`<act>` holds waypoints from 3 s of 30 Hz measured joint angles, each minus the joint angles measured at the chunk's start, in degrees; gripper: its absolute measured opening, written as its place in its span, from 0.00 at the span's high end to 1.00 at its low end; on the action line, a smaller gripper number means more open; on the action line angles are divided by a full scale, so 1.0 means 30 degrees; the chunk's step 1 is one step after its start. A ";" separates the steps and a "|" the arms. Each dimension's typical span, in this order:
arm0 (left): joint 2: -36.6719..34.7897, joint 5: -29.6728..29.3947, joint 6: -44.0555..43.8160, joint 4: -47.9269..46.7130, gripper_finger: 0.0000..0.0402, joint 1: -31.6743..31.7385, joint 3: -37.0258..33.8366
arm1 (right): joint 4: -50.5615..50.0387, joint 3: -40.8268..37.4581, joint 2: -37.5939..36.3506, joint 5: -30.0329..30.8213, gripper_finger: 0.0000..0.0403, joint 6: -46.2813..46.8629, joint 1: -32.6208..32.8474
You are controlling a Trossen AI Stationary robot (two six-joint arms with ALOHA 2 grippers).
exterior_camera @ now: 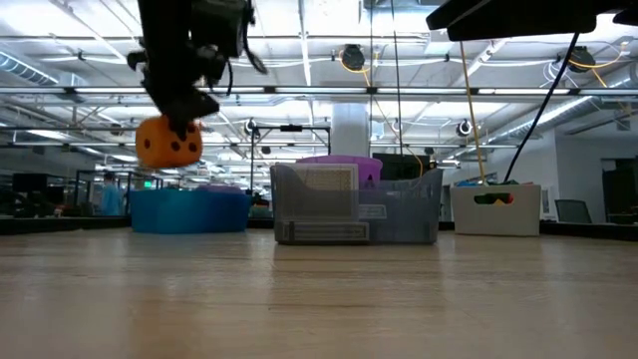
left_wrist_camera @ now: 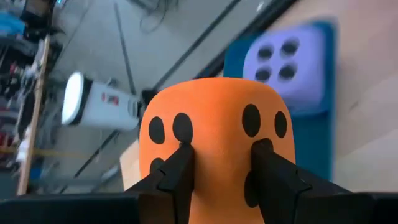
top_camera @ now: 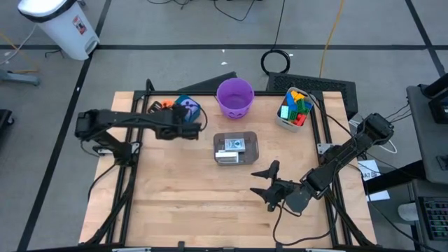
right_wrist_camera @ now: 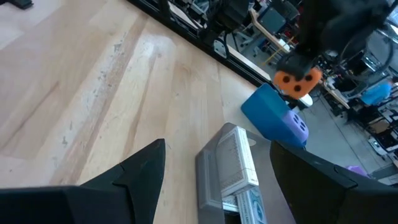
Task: Pick & Place Toys
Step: Put the orange dice into the blue bin, then return to Home Position
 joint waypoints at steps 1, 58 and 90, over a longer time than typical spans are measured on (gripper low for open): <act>0.0021 0.0115 0.0282 0.0561 0.66 0.0354 -0.0530 | -0.0001 0.0000 0.0007 0.0000 0.35 -0.0024 0.0000; -0.5473 0.8134 1.0454 0.3259 0.02 -0.0431 0.6610 | -0.0087 -0.0007 0.0007 0.0036 0.35 -0.2231 -0.0036; -2.5158 1.5475 1.2654 2.2677 0.02 -0.2856 -1.6291 | 0.0333 -0.5730 -1.0229 -0.8497 0.35 0.3348 -0.4868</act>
